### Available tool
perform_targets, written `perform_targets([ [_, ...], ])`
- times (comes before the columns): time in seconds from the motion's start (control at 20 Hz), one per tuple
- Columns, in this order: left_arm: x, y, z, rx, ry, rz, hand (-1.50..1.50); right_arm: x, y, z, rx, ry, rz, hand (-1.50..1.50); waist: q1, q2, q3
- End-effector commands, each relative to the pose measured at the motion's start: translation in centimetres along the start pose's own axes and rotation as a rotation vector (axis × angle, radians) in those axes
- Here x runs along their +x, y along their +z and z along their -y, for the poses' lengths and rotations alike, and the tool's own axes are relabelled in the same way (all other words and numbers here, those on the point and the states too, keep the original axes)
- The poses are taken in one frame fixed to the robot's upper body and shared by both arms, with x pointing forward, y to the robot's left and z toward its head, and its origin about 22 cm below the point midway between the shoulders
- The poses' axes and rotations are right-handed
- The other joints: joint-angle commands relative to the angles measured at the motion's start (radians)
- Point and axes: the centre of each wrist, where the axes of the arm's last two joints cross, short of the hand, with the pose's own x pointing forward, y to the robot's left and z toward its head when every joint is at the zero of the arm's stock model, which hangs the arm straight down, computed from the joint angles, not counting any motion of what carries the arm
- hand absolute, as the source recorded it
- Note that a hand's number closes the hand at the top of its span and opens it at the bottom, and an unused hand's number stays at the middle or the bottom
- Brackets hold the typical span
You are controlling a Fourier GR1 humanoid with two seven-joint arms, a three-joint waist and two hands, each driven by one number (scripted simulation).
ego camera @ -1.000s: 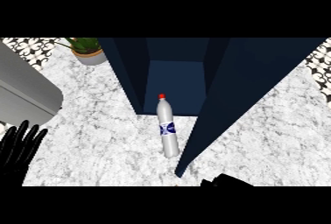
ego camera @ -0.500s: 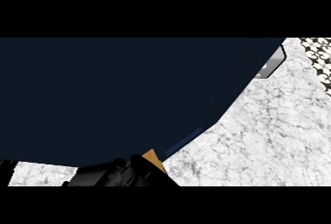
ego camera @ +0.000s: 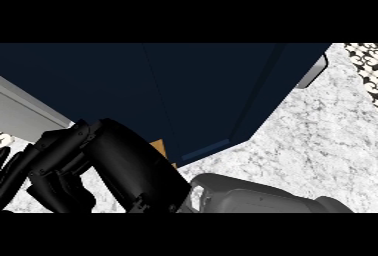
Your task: Pick up the bottled water, place it into the cabinet and close the cabinet
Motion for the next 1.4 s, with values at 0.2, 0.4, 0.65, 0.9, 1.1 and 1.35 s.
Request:
perform_targets([
  [0.2,1.5,-0.2,0.2,0.016,-0.014,0.016,-1.50,-3.0,-2.3,4.1,0.239,-0.087,-0.148,1.50,-0.025,0.004,0.000],
  [0.4,2.1,0.1,-0.1,0.038,-0.031,-0.011,-1.50,-3.6,-2.5,7.8,0.170,-0.066,-0.098,1.50,-0.039,-0.001,0.000],
  [0.65,3.0,0.4,0.5,0.020,-0.027,-0.008,-1.50,-3.3,-3.4,11.8,0.074,-0.046,-0.046,1.50,-0.033,-0.002,0.000],
  [0.9,1.7,-1.6,0.1,0.043,-0.018,0.007,-1.50,-2.4,-5.0,13.5,-0.083,0.060,-0.003,1.50,-0.050,0.002,-0.001],
  [1.1,3.0,0.0,0.6,0.036,-0.035,-0.002,-1.50,-3.2,-3.5,17.5,-0.198,0.097,-0.024,1.50,-0.031,-0.001,0.000],
  [1.35,3.4,-1.0,-0.5,0.010,-0.016,-0.013,-1.50,-2.7,-4.0,18.2,-0.268,0.139,0.006,1.50,-0.033,0.002,-0.001],
])
